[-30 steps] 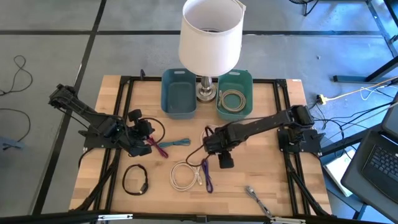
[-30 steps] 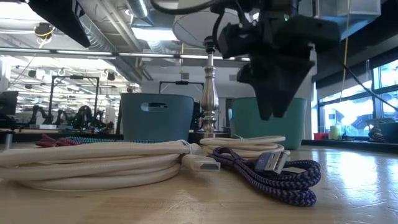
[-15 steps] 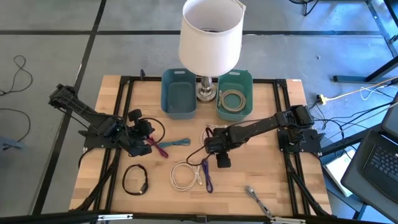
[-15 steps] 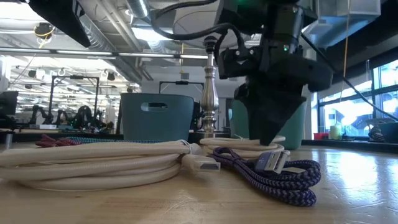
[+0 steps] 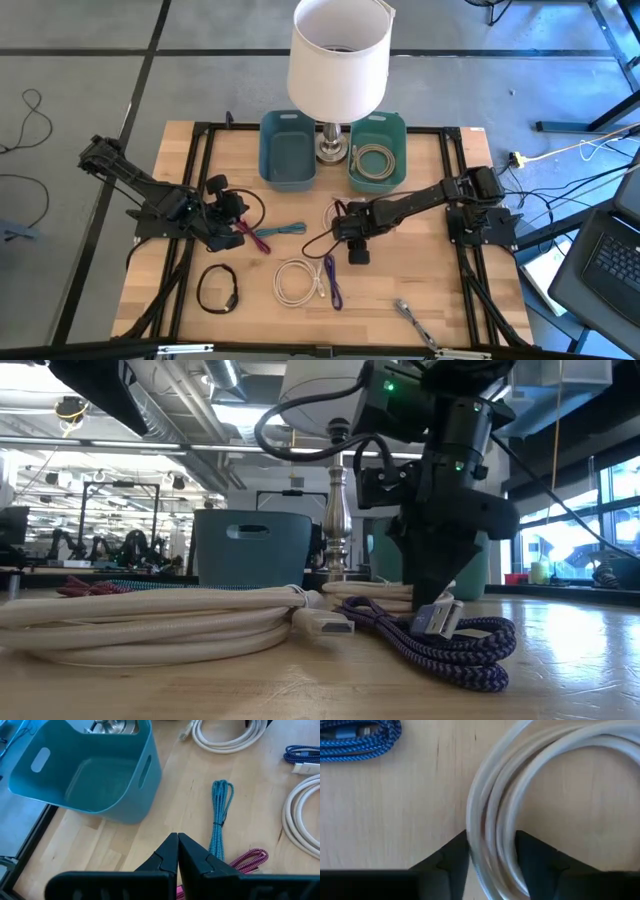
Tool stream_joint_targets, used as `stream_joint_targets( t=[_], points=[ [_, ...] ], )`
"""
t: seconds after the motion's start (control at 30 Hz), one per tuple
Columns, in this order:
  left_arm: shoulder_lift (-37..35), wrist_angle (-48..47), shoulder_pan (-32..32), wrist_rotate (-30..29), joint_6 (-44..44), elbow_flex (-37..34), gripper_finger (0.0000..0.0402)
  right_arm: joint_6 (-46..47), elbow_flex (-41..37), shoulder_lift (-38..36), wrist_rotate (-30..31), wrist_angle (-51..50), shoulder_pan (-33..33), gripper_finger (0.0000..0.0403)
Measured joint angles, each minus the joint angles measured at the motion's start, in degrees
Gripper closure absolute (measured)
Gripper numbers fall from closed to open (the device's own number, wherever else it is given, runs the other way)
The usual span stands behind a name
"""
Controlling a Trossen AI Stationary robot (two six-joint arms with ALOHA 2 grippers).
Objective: Pick & Place USB Port
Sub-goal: Put the top white hdmi cable into the green bin
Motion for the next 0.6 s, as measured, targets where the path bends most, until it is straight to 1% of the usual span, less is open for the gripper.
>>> stream_joint_targets(
  t=[0.07,0.17,0.23,0.33,0.43,0.6],
  points=[
    [0.0,0.0,0.0,-0.1,0.0,0.0,0.0398,-0.2,-0.1,0.0,-0.9,0.5,0.0,0.0291],
    [0.0,0.0,0.0,-0.1,0.0,0.0,0.0398,0.0,-0.1,0.0,-0.7,0.9,0.0,0.0355],
    [0.0,0.0,0.0,-0.1,0.0,0.0,0.0398,0.1,0.0,-0.1,0.5,1.5,-0.1,0.0379],
    [0.0,0.0,0.0,-0.1,0.0,0.0,0.0398,1.7,0.9,0.0,0.6,0.5,-0.2,0.0384],
    [0.0,0.0,0.0,-0.1,0.0,0.0,0.0398,2.6,3.2,0.2,0.4,-4.3,0.8,0.0388],
    [0.0,0.0,0.0,-0.1,0.0,0.0,0.0398,3.8,10.7,-0.5,-0.1,-13.1,4.2,0.0388]
  ],
)
